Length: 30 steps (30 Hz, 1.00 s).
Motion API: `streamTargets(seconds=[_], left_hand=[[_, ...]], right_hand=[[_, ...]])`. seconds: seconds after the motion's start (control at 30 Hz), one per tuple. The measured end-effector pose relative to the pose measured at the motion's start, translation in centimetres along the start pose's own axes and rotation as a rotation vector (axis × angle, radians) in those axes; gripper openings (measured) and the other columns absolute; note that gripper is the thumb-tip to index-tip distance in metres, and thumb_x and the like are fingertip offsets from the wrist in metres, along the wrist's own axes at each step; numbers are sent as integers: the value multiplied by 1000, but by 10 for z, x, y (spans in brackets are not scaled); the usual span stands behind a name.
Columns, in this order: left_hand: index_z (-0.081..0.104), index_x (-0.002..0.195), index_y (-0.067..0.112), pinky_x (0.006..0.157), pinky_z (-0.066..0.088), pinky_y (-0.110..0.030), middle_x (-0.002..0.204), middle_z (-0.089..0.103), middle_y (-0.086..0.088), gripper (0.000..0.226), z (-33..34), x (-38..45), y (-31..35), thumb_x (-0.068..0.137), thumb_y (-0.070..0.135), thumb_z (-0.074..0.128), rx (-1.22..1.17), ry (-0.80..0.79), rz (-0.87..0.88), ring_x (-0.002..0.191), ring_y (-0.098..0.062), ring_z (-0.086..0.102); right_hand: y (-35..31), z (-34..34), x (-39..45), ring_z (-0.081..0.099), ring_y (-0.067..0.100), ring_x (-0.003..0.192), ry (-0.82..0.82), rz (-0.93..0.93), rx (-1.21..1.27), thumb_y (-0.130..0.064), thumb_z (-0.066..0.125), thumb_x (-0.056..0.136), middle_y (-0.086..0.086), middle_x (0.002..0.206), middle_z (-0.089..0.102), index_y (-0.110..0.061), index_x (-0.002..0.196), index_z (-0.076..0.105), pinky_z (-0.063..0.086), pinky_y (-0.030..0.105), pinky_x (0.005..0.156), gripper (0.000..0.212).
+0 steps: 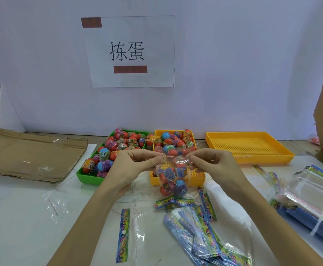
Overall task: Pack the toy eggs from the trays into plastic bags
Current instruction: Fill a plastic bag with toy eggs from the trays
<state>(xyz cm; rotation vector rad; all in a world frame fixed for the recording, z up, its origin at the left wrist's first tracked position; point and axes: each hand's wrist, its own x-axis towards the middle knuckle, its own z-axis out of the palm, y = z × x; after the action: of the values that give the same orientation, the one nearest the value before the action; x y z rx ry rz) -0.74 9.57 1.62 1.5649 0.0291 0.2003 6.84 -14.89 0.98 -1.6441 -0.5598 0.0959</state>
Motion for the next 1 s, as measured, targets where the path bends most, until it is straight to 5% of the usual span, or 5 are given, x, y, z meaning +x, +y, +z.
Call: streamTargets(seconds=[0.27, 0.43, 0.7, 0.87, 1.0], left_hand=[[85, 99, 15, 78, 61, -22, 99, 81, -12, 23, -5, -1, 3, 76, 18, 84, -4, -40, 41, 93, -25, 78], [85, 95, 18, 78, 59, -18, 96, 81, -6, 23, -7, -1, 2, 88, -2, 76, 131, 4, 106, 93, -20, 78], [85, 96, 23, 84, 59, -19, 94, 81, -2, 25, -7, -2, 3, 94, 2, 71, 208, 3, 126, 93, -16, 77], [85, 94, 25, 82, 57, -15, 95, 81, 1, 14, -3, -3, 3, 81, 28, 84, 179, 6, 151, 95, -12, 77], [84, 94, 23, 80, 57, -14, 95, 81, 2, 14, -2, 0, -1, 81, 19, 85, 180, 10, 176, 93, -12, 77]], right_hand=[[-1, -8, 1, 77, 26, 89, -45, -40, 106, -5, 76, 90, 11, 97, 79, -9, 102, 81, 58, 23, 80, 14], [-2, -10, 0, 77, 27, 93, -72, -82, 123, -1, 73, 91, 12, 96, 79, -6, 99, 80, 58, 23, 83, 12], [-3, -9, -1, 76, 19, 95, -69, -142, -32, 7, 68, 91, 4, 93, 79, -17, 89, 82, 58, 23, 84, 28], [-6, -7, -1, 75, 18, 94, -63, -163, -85, 7, 68, 93, 1, 96, 77, -15, 92, 83, 59, 24, 83, 26], [-5, -5, 0, 74, 15, 90, -33, -113, -58, 14, 56, 95, 2, 93, 77, -9, 92, 83, 58, 22, 80, 36]])
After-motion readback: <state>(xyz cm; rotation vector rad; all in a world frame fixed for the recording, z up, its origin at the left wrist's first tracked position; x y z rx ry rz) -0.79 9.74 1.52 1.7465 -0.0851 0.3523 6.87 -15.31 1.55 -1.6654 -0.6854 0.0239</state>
